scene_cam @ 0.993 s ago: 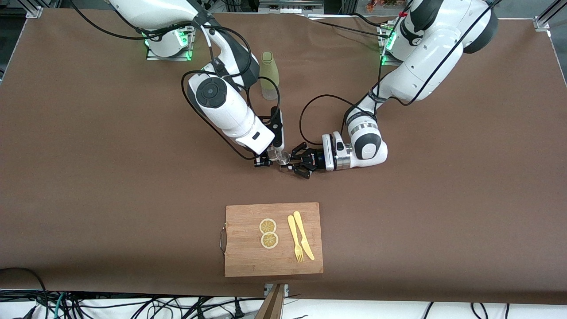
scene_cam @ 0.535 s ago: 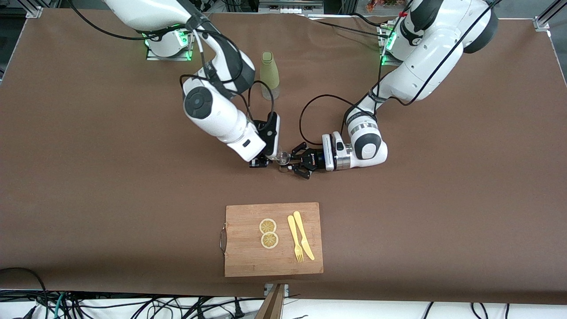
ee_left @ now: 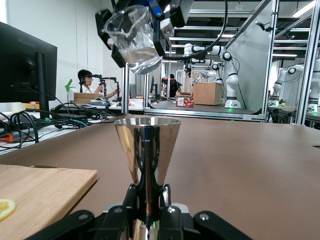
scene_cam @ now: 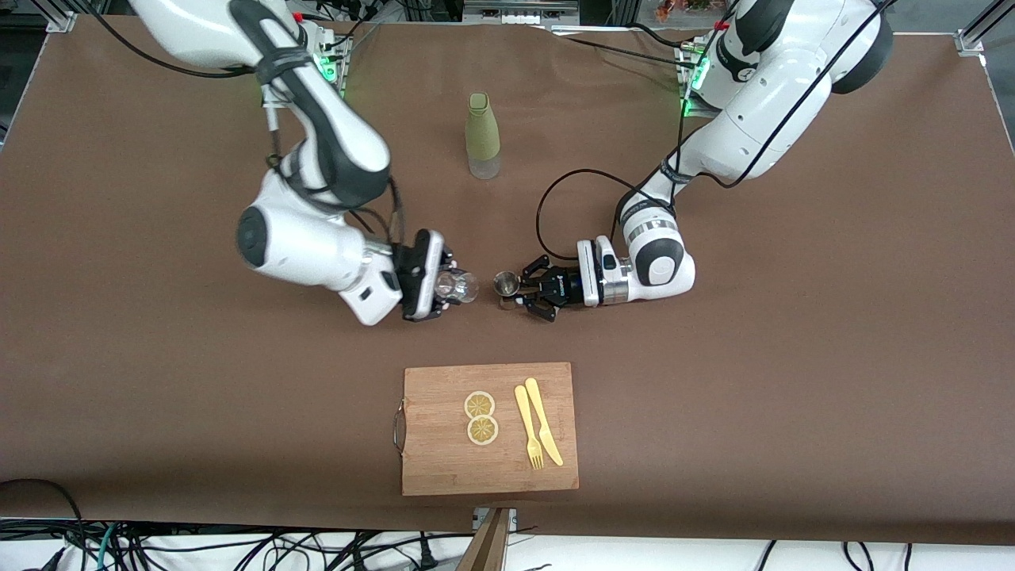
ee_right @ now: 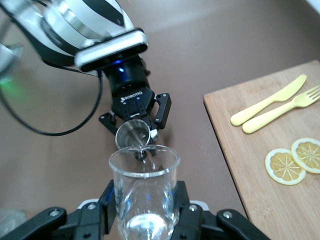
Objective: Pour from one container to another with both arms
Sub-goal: 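Straighten the beaker with the right gripper while the left gripper withdraws the jigger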
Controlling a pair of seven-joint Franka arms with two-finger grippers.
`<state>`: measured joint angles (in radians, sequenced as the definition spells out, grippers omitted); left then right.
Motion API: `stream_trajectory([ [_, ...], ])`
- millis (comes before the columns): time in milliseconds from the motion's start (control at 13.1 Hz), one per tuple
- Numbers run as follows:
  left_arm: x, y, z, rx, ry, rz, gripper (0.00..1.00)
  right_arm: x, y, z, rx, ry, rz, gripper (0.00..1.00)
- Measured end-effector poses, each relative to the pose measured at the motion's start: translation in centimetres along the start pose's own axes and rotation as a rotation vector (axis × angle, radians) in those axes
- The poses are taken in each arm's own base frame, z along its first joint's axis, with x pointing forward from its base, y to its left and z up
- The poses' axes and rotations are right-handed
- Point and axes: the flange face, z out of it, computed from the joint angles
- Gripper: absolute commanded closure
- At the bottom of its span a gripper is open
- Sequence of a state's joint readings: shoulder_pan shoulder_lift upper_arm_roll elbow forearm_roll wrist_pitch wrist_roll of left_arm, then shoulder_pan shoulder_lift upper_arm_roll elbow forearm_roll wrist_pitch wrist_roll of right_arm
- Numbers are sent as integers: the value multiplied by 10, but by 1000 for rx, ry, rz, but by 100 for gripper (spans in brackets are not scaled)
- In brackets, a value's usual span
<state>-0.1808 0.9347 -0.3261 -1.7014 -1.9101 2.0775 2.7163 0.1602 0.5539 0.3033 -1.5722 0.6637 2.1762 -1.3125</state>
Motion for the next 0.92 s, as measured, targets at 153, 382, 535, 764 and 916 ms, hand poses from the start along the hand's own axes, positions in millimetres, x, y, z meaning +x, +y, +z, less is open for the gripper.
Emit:
stream_trajectory([
  [153, 1, -5, -12, 16, -4, 0, 100, -43, 23, -37, 65, 70, -36, 86],
  [382, 1, -7, -48, 8, -17, 5, 100, -100, 42, -79, 146, 146, -94, 86],
  [535, -4, -11, -83, -27, -20, 17, 100, -139, 50, -92, 182, 182, -148, 86],
  [764, -14, -22, -147, -109, -14, 51, 100, -221, 67, -92, 234, 271, -239, 86],
  [916, -21, -29, -204, -168, -2, 66, 100, -270, 74, -88, 250, 334, -278, 86],
])
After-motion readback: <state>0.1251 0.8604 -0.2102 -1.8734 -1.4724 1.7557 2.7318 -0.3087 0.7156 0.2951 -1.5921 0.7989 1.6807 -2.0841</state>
